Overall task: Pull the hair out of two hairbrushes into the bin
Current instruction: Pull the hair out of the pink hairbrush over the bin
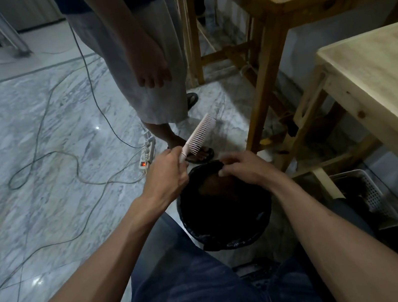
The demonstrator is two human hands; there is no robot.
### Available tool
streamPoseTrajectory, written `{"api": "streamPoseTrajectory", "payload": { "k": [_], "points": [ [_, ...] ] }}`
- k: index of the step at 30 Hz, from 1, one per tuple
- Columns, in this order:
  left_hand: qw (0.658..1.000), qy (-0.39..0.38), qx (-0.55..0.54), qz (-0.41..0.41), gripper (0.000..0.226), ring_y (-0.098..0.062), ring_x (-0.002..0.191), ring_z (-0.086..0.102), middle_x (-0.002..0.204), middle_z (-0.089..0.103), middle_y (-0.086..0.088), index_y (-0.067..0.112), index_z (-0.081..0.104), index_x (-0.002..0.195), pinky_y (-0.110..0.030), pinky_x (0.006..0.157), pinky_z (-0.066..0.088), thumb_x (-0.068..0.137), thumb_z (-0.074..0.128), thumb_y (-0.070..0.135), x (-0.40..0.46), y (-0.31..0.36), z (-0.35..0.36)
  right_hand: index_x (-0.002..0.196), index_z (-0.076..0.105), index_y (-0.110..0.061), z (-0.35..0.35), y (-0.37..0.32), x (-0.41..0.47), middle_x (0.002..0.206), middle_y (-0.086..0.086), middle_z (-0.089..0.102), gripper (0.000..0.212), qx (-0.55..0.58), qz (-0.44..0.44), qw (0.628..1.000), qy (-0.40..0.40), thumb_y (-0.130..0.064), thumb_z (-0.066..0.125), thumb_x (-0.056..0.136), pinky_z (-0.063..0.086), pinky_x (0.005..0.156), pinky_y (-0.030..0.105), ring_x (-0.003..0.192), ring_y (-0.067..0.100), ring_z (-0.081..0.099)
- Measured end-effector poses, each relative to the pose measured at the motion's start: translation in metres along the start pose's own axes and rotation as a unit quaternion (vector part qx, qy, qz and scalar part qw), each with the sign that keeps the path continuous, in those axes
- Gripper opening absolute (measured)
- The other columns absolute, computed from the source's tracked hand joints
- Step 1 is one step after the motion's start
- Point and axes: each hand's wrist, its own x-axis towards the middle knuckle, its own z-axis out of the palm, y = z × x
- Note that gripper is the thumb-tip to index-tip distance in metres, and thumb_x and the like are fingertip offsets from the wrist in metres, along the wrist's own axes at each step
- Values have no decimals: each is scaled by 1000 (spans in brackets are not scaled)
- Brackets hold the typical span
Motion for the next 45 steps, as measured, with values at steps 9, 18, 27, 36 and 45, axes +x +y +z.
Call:
{"api": "streamPoseTrajectory", "payload": {
  "k": [9, 18, 27, 36, 45],
  "points": [
    [998, -34, 5, 44, 21, -27, 81, 59, 91, 64, -4, 17, 60, 106, -44, 67, 51, 89, 53, 25, -5, 6, 3, 94, 77, -9, 6, -18, 10, 83, 1, 80, 17, 260, -64, 963, 29, -26, 77, 91, 57, 74, 20, 78, 10, 76],
    [998, -24, 46, 39, 26, -29, 89, 62, 99, 67, -1, 23, 62, 114, -42, 67, 52, 88, 57, 26, -7, -6, -7, 74, 80, -19, 4, 7, 8, 62, -3, 73, 18, 159, -24, 978, 130, -20, 77, 91, 50, 67, 21, 55, 1, 65],
    [999, 10, 44, 26, 23, -28, 84, 60, 95, 66, 0, 23, 61, 112, -35, 62, 43, 89, 57, 24, -3, -3, -10, 115, 78, -14, -4, 7, 0, 110, -1, 74, 25, -58, 79, 995, 12, -10, 66, 94, 47, 70, 19, 90, 8, 64],
    [999, -9, 25, 28, 20, -27, 65, 53, 75, 62, -1, 20, 56, 105, -37, 56, 42, 86, 60, 25, -3, 3, -22, 120, 54, -28, -11, -21, 9, 121, -2, 68, 36, 295, -41, 954, -24, -32, 74, 91, 52, 90, 31, 108, 14, 68],
    [998, -50, -15, 30, 20, -25, 65, 54, 71, 58, 2, 16, 62, 106, -38, 58, 45, 90, 58, 27, -8, -4, -17, 84, 73, -3, 5, -21, 17, 66, 8, 73, 22, 301, -58, 951, 35, -22, 71, 95, 56, 53, 19, 54, 11, 67]
  ]
}}
